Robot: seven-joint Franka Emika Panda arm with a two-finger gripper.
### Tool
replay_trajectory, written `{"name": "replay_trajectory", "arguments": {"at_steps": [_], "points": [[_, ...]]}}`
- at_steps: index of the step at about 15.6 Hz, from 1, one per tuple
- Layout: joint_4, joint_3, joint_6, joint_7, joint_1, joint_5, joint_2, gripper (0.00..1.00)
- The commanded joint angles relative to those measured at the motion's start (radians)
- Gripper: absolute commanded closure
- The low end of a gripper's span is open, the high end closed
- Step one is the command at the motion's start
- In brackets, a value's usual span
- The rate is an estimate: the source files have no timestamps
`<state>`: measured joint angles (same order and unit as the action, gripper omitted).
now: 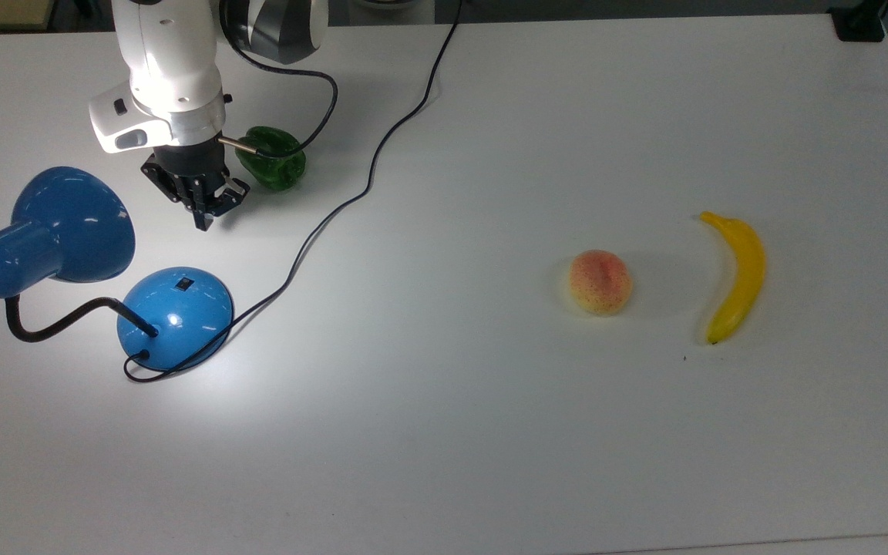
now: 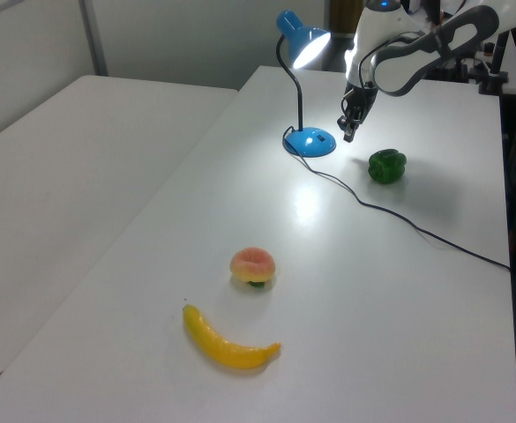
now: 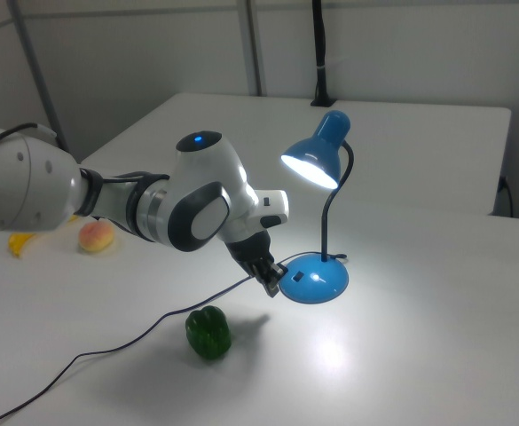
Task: Turn off lamp
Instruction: 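Lower the gripper onto the switch on the lamp base and press it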
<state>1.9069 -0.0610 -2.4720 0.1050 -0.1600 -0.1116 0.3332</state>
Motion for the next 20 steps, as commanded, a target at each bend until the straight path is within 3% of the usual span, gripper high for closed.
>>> {"name": "replay_trajectory", "arguments": {"at_steps": [1, 10, 20], "points": [[0.003, 0.000, -0.134, 0.012, -0.009, 0.012, 0.032, 1.00], [-0.002, 0.000, -0.341, 0.004, -0.015, 0.006, 0.089, 1.00], [-0.008, 0.001, -0.392, 0.004, -0.013, 0.006, 0.112, 1.00]]}}
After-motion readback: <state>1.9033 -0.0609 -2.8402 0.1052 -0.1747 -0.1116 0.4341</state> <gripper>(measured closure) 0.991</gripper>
